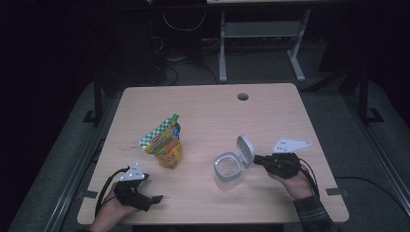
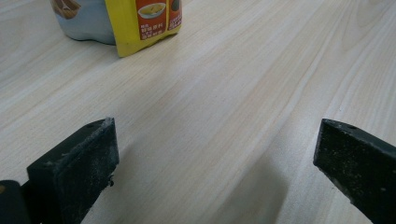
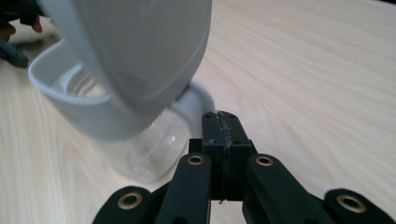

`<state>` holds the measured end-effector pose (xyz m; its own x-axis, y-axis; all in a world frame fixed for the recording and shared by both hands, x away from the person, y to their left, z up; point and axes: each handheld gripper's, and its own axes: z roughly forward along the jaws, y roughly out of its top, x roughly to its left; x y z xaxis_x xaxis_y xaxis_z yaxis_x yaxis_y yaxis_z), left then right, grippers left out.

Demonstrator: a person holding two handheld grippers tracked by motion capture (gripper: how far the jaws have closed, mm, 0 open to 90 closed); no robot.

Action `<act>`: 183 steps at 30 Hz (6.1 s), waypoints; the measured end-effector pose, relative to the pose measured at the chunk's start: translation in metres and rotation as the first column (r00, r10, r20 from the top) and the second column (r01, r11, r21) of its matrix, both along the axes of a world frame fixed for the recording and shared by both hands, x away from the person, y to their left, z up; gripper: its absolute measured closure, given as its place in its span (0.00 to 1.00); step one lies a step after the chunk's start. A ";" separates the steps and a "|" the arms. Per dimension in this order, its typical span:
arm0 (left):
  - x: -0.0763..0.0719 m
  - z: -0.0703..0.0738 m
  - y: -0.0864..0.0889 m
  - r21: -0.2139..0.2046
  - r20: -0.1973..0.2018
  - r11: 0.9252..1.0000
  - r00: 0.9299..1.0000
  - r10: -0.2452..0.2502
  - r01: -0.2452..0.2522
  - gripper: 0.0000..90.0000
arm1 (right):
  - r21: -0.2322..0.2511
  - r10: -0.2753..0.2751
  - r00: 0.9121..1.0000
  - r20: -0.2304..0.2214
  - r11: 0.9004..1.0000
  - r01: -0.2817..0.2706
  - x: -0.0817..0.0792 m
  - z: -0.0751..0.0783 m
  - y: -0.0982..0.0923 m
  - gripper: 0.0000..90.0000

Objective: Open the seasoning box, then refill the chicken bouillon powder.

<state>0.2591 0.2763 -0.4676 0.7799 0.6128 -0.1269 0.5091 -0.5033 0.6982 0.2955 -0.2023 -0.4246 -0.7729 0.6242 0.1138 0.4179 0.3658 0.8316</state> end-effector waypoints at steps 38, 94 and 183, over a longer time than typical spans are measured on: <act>0.004 0.020 0.005 -0.058 0.056 0.997 0.997 0.051 -0.048 0.00 | 0.023 -0.025 0.999 -0.037 0.999 0.026 -0.028 -0.020 0.001 0.54; 0.050 0.086 -0.009 -0.294 0.227 0.955 0.968 0.110 -0.039 0.72 | -0.002 -0.013 1.000 -0.026 1.000 0.013 -0.032 -0.024 0.002 0.45; 0.069 0.162 -0.007 -0.421 0.255 0.868 0.953 -0.165 0.263 1.00 | 0.074 0.108 0.989 0.098 0.990 -0.116 -0.054 0.039 0.078 1.00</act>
<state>0.3280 0.2694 -0.3061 0.9235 0.3440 -0.1698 0.2468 -0.1939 0.9495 0.2414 -0.1245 -0.3854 -0.8471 0.5250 0.0832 0.2966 0.3370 0.8936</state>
